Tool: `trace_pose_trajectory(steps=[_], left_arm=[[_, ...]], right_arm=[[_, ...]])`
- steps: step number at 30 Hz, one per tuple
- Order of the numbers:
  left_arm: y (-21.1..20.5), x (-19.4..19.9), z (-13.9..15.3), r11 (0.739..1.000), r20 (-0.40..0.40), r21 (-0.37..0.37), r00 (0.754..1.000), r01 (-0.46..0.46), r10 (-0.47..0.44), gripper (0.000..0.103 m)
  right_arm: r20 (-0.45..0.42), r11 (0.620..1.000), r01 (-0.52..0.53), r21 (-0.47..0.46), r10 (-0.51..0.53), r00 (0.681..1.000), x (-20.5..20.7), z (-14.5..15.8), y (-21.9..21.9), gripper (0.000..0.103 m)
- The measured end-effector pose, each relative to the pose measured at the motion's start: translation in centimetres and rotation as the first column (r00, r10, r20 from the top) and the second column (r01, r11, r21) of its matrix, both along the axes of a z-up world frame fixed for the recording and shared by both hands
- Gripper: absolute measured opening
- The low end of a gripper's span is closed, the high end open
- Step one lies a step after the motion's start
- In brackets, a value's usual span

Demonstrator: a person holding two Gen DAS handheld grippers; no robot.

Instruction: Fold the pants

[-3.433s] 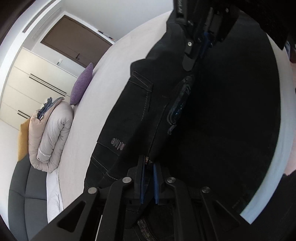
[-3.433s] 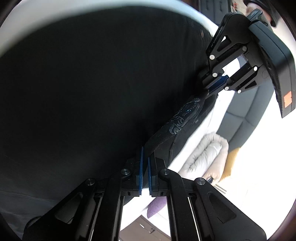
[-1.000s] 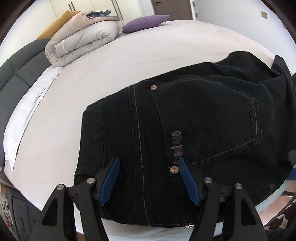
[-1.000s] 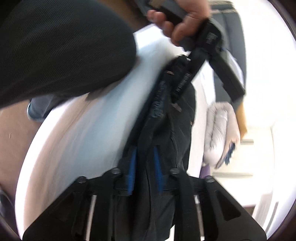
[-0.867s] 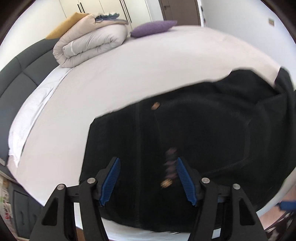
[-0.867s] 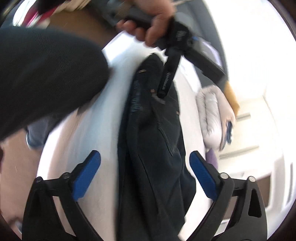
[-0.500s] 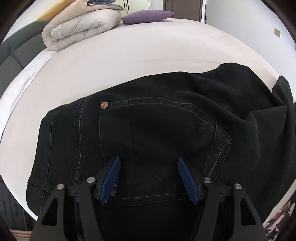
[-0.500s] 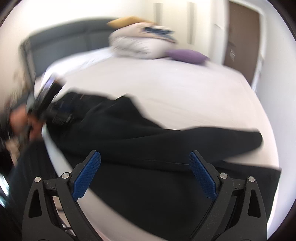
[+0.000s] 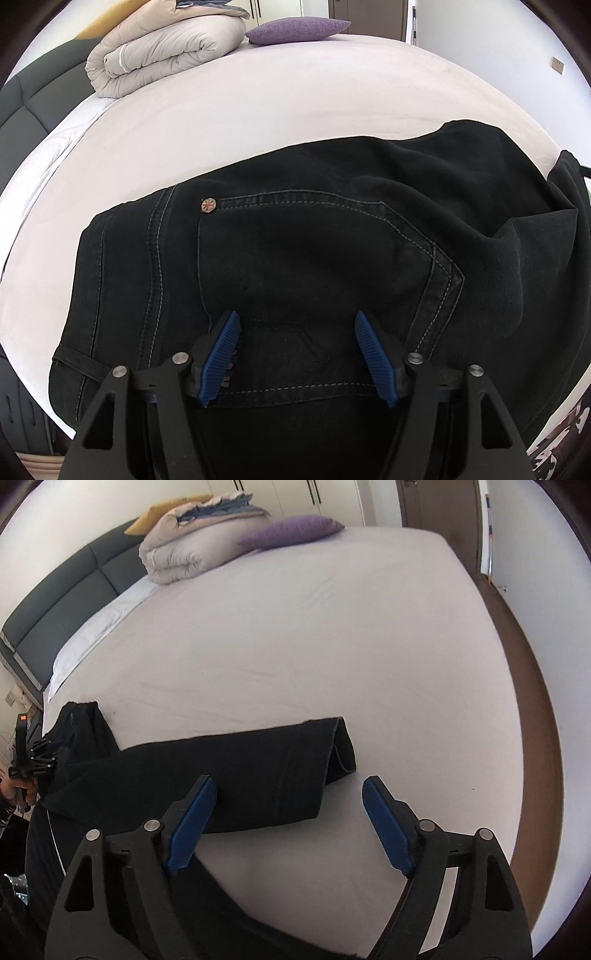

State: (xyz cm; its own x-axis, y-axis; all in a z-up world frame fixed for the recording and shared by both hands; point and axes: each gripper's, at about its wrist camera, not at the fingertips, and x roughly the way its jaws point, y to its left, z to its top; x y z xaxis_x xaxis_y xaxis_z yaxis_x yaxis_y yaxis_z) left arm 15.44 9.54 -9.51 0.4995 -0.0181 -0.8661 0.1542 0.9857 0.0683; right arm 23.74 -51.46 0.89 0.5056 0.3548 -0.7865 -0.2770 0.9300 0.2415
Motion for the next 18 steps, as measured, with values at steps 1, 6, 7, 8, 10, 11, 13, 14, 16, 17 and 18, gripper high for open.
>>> trace_pose_trajectory(steps=[1, 6, 7, 8, 10, 11, 13, 14, 16, 17, 18], left_arm=[[-0.3, 0.3, 0.0, 1.000, 0.002, -0.001, 1.000, -0.003, 0.003, 0.069], [0.4, 0.6, -0.2, 1.000, 0.011, 0.005, 1.000, -0.011, 0.011, 0.069], [0.5, 0.7, -0.3, 1.000, 0.013, 0.005, 1.000, -0.011, 0.011, 0.069], [0.3, 0.6, -0.3, 1.000, 0.015, 0.005, 1.000, -0.011, 0.011, 0.069], [0.3, 0.5, -0.2, 1.000, 0.019, 0.005, 1.000, -0.010, 0.010, 0.069], [0.3, 0.5, -0.2, 1.000, 0.020, 0.005, 1.000, -0.009, 0.009, 0.069], [0.3, 0.5, -0.2, 1.000, 0.021, 0.005, 1.000, -0.006, 0.006, 0.069], [0.2, 0.5, -0.2, 1.000, 0.021, 0.007, 1.000, -0.004, 0.004, 0.069], [0.2, 0.5, -0.1, 1.000, 0.018, 0.005, 1.000, 0.001, -0.001, 0.069], [0.2, 0.5, 0.0, 1.000, 0.016, 0.003, 1.000, 0.002, -0.002, 0.069], [0.2, 0.5, 0.0, 1.000, 0.014, 0.002, 1.000, 0.003, -0.003, 0.069]], right_arm=[[-0.034, 1.000, -0.006, 0.005, 0.006, 0.999, 0.7, -0.9, -0.2, 0.081], [-0.070, 0.998, -0.032, 0.051, 0.035, 0.997, 1.6, -1.4, -0.9, 0.015], [-0.064, 0.998, -0.044, 0.046, 0.047, 0.997, 1.0, -1.0, -0.5, 0.011], [-0.068, 0.998, -0.049, 0.045, 0.052, 0.996, 0.6, -0.5, -0.3, 0.007], [-0.111, 0.997, -0.002, 0.075, 0.010, 0.994, -0.7, 1.0, 0.3, 0.006], [-0.140, 0.992, 0.039, 0.119, -0.022, 0.990, -1.0, 2.2, -0.1, 0.006], [-0.176, 0.961, 0.115, 0.250, -0.072, 0.982, -2.6, 5.7, 0.0, 0.005], [-0.169, 0.947, 0.121, 0.298, -0.072, 0.983, -3.3, 7.4, 0.0, 0.005], [-0.123, 0.917, 0.099, 0.387, -0.055, 0.991, -4.9, 12.3, 0.8, 0.005], [-0.106, 0.907, 0.097, 0.411, -0.058, 0.993, -5.6, 14.3, 1.2, 0.005], [-0.101, 0.892, 0.111, 0.438, -0.074, 0.992, -6.0, 16.0, 1.3, 0.005]])
